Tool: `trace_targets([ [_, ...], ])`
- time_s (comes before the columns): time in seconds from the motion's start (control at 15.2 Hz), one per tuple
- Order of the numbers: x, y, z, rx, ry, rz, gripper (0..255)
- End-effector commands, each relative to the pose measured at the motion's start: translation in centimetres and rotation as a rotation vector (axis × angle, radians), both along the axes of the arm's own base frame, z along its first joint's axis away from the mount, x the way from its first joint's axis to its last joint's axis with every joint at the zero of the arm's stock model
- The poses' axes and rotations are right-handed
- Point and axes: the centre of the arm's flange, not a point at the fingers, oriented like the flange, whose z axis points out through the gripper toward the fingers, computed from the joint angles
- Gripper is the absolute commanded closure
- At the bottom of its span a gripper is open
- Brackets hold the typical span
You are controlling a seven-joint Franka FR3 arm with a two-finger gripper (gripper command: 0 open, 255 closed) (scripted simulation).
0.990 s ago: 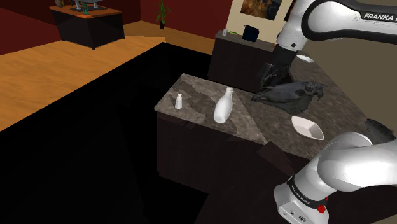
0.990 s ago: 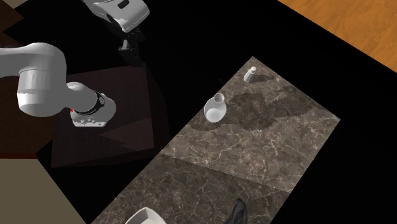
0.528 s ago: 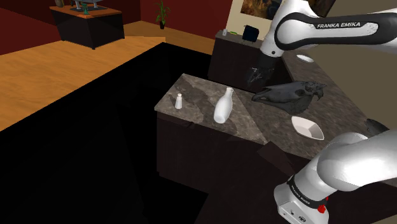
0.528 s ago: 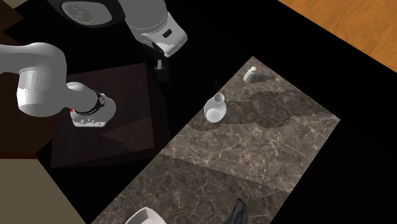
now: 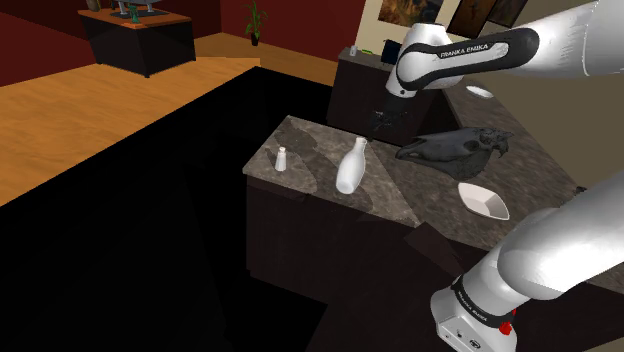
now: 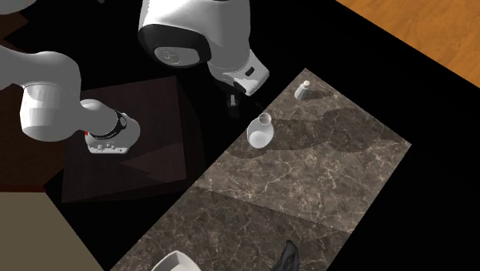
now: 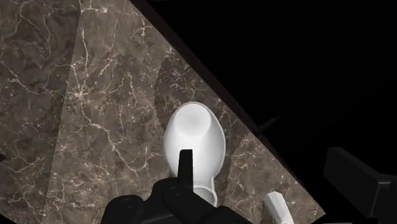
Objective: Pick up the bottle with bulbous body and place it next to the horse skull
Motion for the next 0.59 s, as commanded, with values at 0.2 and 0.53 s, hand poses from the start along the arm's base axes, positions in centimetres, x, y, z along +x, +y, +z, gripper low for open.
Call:
trace_targets([
  [0.2,4.7,-2.4,-3.6,-0.012,-0.006,0.008,0],
  [0.53,8.6,-4.4,-6.9,-0.022,-0.010,0.014,0],
])
